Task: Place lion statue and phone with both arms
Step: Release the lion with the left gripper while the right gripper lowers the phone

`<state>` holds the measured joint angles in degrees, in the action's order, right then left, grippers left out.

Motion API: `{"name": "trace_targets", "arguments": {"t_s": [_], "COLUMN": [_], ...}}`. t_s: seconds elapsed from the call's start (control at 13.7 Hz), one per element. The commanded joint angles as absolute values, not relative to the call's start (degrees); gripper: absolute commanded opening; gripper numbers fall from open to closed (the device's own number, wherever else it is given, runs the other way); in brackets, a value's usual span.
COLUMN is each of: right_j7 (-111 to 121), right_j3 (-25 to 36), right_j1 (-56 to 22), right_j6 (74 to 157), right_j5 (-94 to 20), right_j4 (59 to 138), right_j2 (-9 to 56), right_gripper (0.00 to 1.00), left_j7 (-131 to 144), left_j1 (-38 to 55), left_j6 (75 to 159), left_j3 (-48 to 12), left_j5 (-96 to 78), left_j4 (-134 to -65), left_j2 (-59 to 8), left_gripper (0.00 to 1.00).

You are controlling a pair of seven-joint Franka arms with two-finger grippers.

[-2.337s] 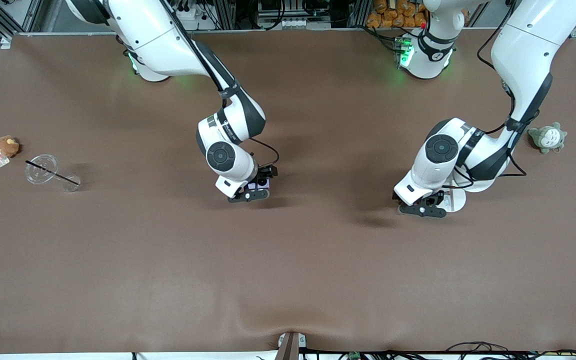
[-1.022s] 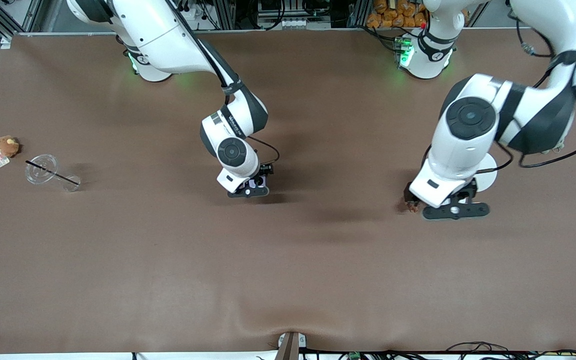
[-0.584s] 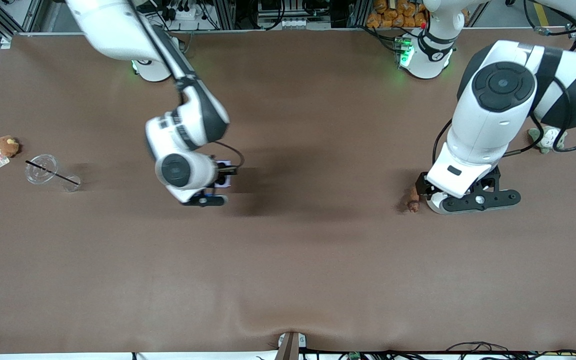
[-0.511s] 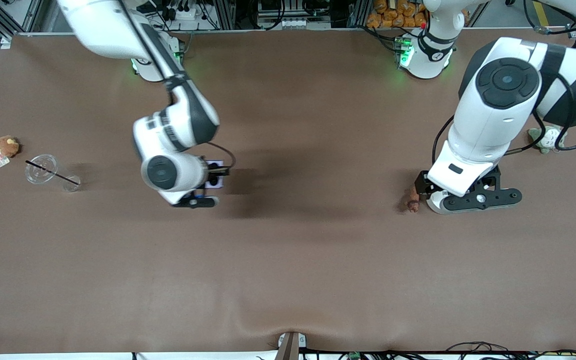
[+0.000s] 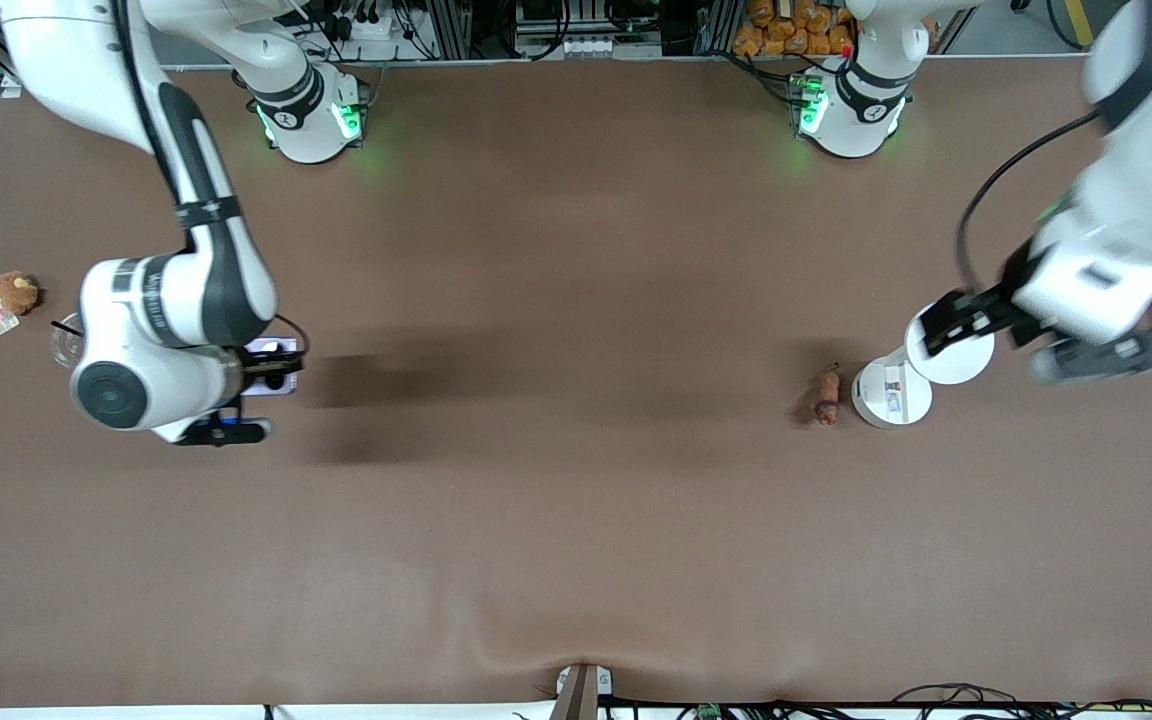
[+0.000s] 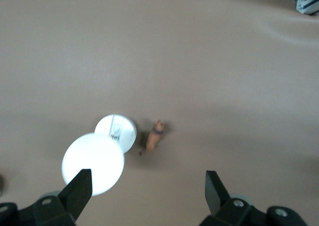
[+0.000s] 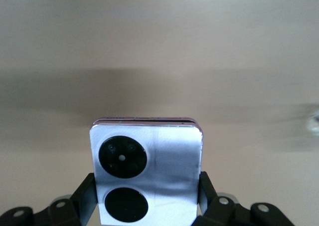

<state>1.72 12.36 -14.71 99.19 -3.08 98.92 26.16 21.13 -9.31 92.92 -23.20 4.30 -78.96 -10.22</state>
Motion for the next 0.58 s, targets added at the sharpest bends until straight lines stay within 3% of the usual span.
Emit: {"name": "trace_targets", "arguments": {"t_s": [0.0, 0.15, 0.37, 0.51], "right_j7": [6.1, 8.9, 14.9, 15.4], "right_j3": [11.9, 11.9, 11.9, 11.9], "right_j1": [-8.8, -6.9, -2.3, -1.5], "right_j6": [101.0, 106.0, 115.8, 118.5], "right_j5": [-2.0, -2.0, -2.0, -2.5], "right_j4": [100.4, 103.5, 108.5, 109.9], "right_j2": [25.7, 25.8, 26.8, 27.2], "right_gripper": [0.0, 0.0, 0.0, 0.0], "left_j7": [19.4, 16.7, 14.7, 14.2], "left_j1": [-4.2, -1.0, 3.3, 3.6], "left_j6": [86.7, 82.5, 82.9, 83.7], "left_j3": [-15.1, -10.0, -2.9, -2.3], "left_j5": [-0.3, -2.7, -4.1, -4.0], "left_j4": [-80.3, -81.0, -86.6, -91.2], "left_j2": [-5.4, -3.2, 2.4, 6.9], "left_gripper": [1.0, 1.0, 1.0, 1.0]}}
